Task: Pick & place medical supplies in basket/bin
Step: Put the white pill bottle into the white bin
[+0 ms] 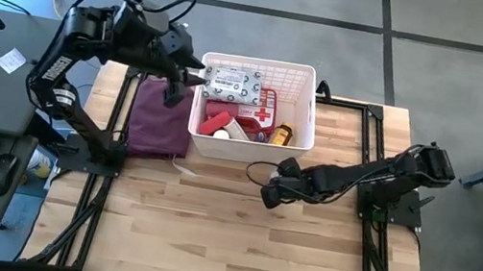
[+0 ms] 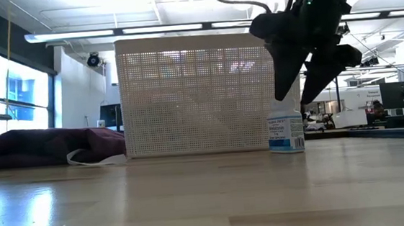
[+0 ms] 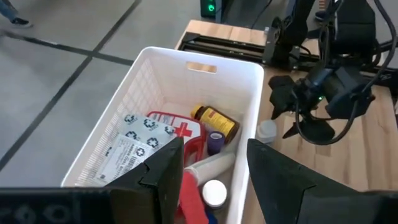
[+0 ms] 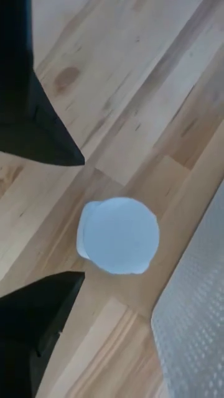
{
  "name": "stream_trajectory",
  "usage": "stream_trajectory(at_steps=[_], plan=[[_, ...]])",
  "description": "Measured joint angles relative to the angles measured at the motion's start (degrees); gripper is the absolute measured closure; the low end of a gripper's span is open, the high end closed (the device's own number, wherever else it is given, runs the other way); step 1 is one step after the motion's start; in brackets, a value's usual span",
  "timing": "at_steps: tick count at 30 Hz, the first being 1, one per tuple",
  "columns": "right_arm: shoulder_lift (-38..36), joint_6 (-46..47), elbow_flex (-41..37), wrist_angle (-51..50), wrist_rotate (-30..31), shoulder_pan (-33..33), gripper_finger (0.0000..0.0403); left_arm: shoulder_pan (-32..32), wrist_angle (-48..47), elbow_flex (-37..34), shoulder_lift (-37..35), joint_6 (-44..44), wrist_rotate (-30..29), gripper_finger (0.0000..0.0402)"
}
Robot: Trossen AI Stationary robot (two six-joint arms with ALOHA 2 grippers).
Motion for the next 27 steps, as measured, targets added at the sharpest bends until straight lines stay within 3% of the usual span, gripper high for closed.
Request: stream_trajectory(at_steps=[11, 27], plan=[[0.61, 0.44, 0.0, -5.2, 4.11, -0.22, 0.0053, 0.0, -0.04, -0.02, 0.07, -3.4, 0.1, 0.0193], [8.95, -2.49, 0.0, 0.86, 3.92, -2.61, 0.0049, 0.0, 1.64, 0.02, 1.07, -8.79, 0.04, 0.0192]])
